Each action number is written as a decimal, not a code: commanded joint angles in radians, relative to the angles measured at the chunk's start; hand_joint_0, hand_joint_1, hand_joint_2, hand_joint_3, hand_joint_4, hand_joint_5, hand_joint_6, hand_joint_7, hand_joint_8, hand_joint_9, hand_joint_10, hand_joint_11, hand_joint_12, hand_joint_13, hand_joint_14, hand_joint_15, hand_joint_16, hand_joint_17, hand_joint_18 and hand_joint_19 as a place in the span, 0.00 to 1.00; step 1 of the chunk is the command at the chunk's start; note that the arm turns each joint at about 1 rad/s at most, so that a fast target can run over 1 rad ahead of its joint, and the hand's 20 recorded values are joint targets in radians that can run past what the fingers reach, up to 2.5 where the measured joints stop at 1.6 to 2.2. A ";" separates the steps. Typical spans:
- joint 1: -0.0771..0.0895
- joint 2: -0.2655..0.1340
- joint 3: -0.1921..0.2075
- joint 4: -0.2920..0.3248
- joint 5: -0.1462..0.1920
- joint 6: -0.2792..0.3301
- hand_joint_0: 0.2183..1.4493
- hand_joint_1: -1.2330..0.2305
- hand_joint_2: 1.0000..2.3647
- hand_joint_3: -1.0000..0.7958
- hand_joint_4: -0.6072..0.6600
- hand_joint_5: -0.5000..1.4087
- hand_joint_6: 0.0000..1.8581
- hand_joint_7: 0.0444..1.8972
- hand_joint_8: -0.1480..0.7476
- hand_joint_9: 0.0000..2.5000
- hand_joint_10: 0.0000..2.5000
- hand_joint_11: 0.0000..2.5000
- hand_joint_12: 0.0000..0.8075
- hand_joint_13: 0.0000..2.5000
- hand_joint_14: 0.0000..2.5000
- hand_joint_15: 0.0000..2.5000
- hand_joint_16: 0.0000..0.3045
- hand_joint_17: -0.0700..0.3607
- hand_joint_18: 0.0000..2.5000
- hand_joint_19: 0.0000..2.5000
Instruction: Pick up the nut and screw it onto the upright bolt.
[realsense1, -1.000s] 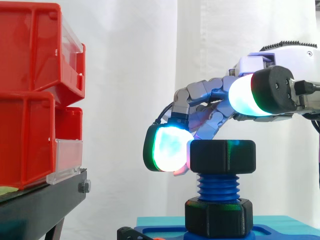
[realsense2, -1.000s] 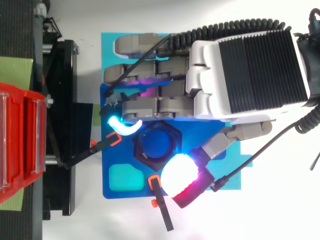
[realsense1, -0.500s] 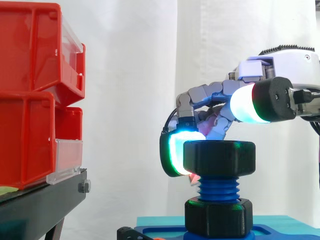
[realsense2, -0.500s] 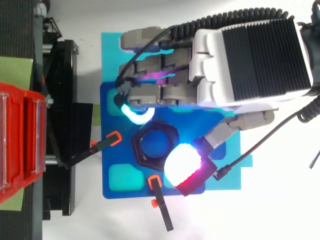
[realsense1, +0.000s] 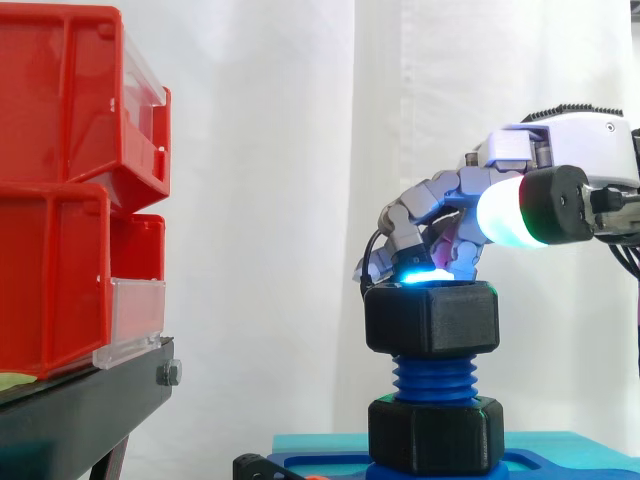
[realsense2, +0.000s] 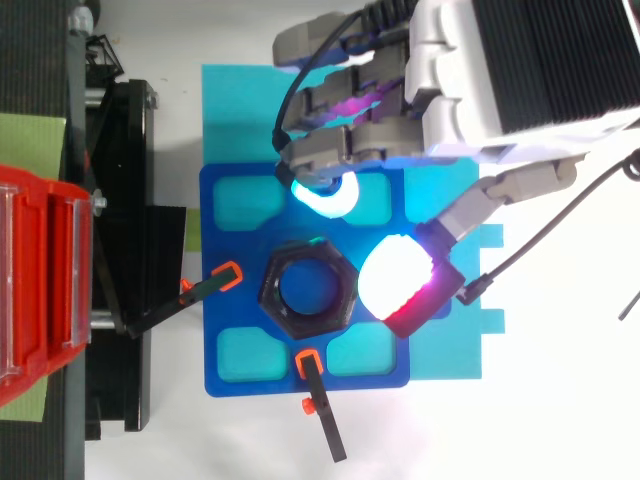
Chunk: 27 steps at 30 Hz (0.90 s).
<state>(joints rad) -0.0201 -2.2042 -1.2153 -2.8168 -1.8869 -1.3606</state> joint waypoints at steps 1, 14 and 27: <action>-0.014 0.000 0.026 -0.003 -0.024 0.000 0.23 0.74 0.00 0.28 0.59 0.28 0.27 0.77 0.43 0.46 0.00 0.00 0.19 0.33 0.00 0.00 0.03 0.20 0.17 0.00; -0.014 -0.002 0.051 0.017 -0.040 -0.012 0.22 0.74 0.00 0.28 0.63 0.21 0.27 0.40 0.41 0.39 0.00 0.00 0.23 0.28 0.00 0.00 0.06 0.26 0.15 0.00; 0.025 -0.002 0.017 0.030 -0.012 0.005 0.22 0.76 0.00 0.28 0.62 0.20 0.27 0.35 0.38 0.34 0.00 0.00 0.25 0.24 0.00 0.00 0.08 0.30 0.12 0.00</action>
<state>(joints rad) -0.0044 -2.2058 -1.1796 -2.7909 -1.9035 -1.3578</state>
